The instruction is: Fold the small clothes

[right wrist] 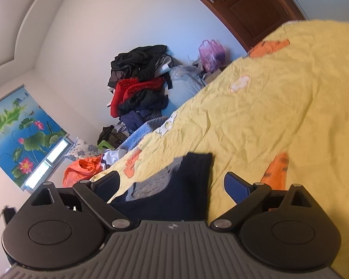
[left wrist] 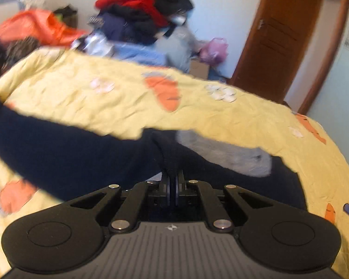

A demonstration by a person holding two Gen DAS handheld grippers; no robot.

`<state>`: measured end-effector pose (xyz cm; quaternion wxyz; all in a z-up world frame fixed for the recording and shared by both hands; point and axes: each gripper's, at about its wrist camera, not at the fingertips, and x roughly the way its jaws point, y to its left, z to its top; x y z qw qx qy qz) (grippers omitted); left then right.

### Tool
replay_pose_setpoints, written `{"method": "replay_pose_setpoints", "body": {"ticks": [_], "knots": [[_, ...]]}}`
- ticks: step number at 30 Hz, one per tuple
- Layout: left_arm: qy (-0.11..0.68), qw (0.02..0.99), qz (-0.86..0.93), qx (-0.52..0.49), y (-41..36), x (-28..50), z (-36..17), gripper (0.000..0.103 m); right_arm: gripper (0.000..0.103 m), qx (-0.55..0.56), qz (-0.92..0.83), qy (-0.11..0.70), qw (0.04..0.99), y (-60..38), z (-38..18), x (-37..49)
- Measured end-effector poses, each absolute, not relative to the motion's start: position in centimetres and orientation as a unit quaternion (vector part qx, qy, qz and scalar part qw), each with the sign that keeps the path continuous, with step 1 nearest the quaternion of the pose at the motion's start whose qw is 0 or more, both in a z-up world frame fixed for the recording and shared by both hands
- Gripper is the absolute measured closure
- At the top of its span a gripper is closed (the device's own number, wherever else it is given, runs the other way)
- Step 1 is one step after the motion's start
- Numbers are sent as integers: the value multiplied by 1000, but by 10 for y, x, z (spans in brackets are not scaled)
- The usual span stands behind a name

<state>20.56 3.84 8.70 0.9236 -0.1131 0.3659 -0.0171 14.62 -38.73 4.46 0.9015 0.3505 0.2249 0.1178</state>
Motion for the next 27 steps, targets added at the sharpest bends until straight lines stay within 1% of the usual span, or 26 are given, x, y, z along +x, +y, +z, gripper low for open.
{"method": "replay_pose_setpoints", "body": {"ticks": [3, 5, 8, 9, 12, 13, 14, 15, 18, 21, 23, 27], "knots": [[417, 903, 2, -106, 45, 206, 55, 99, 4, 349, 113, 236, 900, -392, 43, 165], [426, 900, 2, -89, 37, 202, 39, 99, 5, 346, 111, 256, 896, -390, 38, 186], [412, 908, 11, -70, 27, 195, 38, 99, 17, 321, 122, 310, 887, -374, 27, 227], [413, 908, 10, -71, 27, 196, 39, 99, 24, 305, 120, 332, 885, -366, 21, 241], [416, 907, 9, -64, 29, 199, 37, 99, 32, 264, 126, 378, 878, -344, 6, 274], [416, 907, 7, -61, 29, 198, 37, 99, 38, 252, 133, 377, 881, -337, 3, 279], [416, 908, 6, -56, 28, 198, 37, 99, 66, 237, 137, 376, 885, -331, 2, 284], [415, 908, 5, -52, 27, 198, 37, 99, 89, 227, 131, 390, 883, -326, -2, 289], [416, 908, 4, -48, 23, 199, 39, 99, 90, 236, 132, 380, 885, -329, -1, 288], [418, 906, -14, -60, 20, 202, 38, 99, 91, 267, 136, 337, 893, -351, 18, 276], [418, 906, -23, -61, 15, 205, 35, 98, 93, 264, 123, 318, 902, -367, 26, 269], [414, 908, -13, -60, 10, 210, 33, 98, 93, 264, 97, 358, 890, -380, 3, 272]]}}
